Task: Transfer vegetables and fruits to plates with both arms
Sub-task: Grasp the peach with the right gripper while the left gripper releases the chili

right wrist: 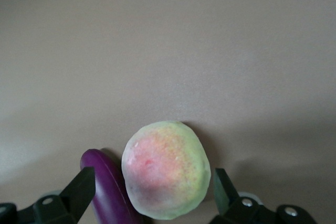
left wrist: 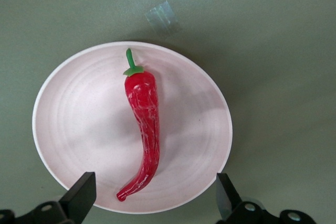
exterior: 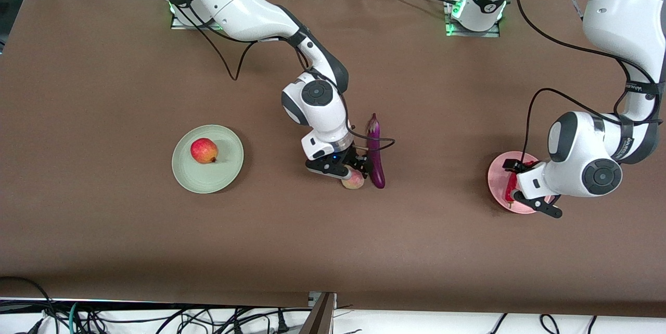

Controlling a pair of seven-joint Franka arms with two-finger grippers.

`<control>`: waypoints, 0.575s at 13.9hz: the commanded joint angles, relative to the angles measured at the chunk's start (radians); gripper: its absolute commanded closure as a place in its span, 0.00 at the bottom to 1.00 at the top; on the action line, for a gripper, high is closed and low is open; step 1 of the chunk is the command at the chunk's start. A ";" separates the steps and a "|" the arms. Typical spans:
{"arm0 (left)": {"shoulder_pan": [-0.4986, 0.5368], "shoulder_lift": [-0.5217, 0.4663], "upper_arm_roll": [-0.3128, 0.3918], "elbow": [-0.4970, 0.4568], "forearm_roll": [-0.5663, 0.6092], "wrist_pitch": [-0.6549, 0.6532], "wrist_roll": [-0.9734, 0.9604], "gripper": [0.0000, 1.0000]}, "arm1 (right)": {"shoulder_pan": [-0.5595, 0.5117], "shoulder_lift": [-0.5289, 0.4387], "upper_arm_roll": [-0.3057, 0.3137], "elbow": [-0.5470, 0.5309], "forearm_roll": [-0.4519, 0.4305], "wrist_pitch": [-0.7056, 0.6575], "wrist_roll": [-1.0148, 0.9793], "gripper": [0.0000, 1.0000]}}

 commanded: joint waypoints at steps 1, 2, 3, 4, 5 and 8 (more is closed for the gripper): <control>0.001 -0.002 -0.006 0.009 0.002 -0.020 0.014 0.00 | 0.018 0.047 -0.019 0.043 -0.039 0.031 0.009 0.01; 0.001 -0.002 -0.015 0.009 0.002 -0.023 0.014 0.00 | 0.018 0.050 -0.022 0.042 -0.039 0.033 0.009 0.01; 0.004 -0.003 -0.026 0.010 0.000 -0.038 0.014 0.00 | 0.018 0.050 -0.022 0.042 -0.039 0.033 0.008 0.08; 0.002 -0.004 -0.027 0.013 -0.005 -0.048 0.014 0.00 | 0.018 0.049 -0.024 0.042 -0.039 0.033 0.003 0.23; 0.002 -0.008 -0.039 0.012 -0.005 -0.051 0.014 0.00 | 0.017 0.046 -0.025 0.042 -0.040 0.029 -0.009 0.43; 0.004 -0.023 -0.088 0.016 -0.005 -0.086 0.002 0.00 | -0.008 0.009 -0.028 0.040 -0.031 -0.036 -0.067 0.82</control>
